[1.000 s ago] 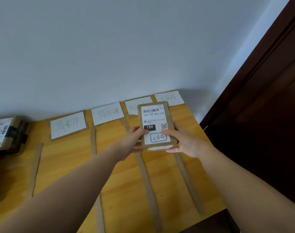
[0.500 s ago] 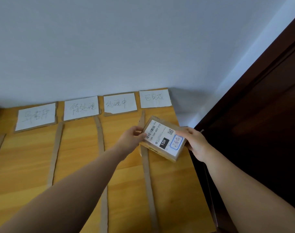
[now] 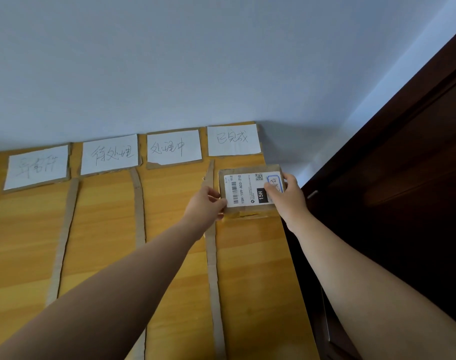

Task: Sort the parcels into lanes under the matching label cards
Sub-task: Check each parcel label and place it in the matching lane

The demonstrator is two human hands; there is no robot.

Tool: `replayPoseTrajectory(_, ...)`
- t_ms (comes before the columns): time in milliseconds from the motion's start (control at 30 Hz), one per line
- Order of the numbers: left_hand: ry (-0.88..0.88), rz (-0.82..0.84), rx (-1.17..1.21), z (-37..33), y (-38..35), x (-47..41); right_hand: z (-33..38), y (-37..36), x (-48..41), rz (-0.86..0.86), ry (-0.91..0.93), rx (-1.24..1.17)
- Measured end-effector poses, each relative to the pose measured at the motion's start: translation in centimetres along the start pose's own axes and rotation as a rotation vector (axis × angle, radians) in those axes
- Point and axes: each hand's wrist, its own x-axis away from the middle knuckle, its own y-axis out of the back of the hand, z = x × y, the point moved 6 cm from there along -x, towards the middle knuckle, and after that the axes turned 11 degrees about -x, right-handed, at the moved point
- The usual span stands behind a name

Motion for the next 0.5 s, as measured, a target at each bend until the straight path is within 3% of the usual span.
replayPoseTrajectory(133,0.002,-0.012,-0.004,-0.19,-0.50,0.13,0.28,0.41,-0.23,-0.029,0.060,0.065)
replayPoseTrajectory(500,0.033,-0.039,-0.082,-0.34,0.49,-0.06,0.00,-0.46,-0.79,-0.047,0.004,0.173)
